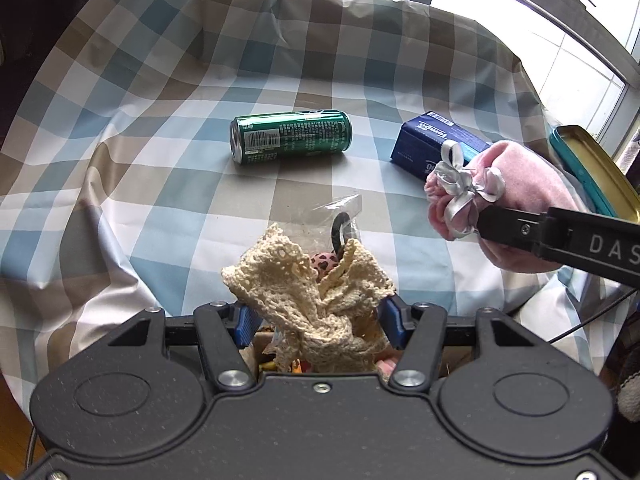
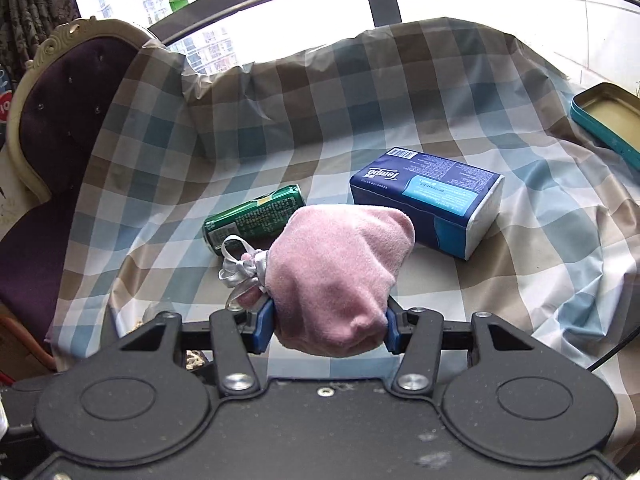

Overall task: Organize soft objects
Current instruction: 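Carry the lace scrunchie over the basket while the right gripper carries the pouch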

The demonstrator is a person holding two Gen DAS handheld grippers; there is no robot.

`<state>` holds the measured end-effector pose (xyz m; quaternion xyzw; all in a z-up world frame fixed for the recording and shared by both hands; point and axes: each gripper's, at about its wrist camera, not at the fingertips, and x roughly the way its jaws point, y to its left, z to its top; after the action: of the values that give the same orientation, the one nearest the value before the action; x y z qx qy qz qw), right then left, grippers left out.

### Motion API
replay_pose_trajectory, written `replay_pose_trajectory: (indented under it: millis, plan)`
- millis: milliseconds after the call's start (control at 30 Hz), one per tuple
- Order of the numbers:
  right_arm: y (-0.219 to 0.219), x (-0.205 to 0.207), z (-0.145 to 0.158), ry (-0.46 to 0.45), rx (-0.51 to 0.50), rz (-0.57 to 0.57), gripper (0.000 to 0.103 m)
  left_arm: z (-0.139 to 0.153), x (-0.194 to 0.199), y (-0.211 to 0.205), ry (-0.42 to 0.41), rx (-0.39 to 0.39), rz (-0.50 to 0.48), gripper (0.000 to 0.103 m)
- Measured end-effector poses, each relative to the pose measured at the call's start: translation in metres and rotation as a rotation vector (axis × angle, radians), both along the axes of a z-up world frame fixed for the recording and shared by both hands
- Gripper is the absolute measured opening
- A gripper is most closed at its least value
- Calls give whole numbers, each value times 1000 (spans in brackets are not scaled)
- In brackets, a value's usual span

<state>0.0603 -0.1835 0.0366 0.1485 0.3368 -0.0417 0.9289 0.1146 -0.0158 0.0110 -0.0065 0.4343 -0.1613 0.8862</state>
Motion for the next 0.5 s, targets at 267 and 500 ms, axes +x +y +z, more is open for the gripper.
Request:
replay_pose_trajectory:
  millis: [267, 500]
  plan:
    - [6, -61, 11, -34, 10, 31, 51, 0, -31, 3, 32, 6, -13, 56]
    - [7, -98, 14, -47, 22, 47, 51, 0, -51, -2, 11, 41, -33, 60]
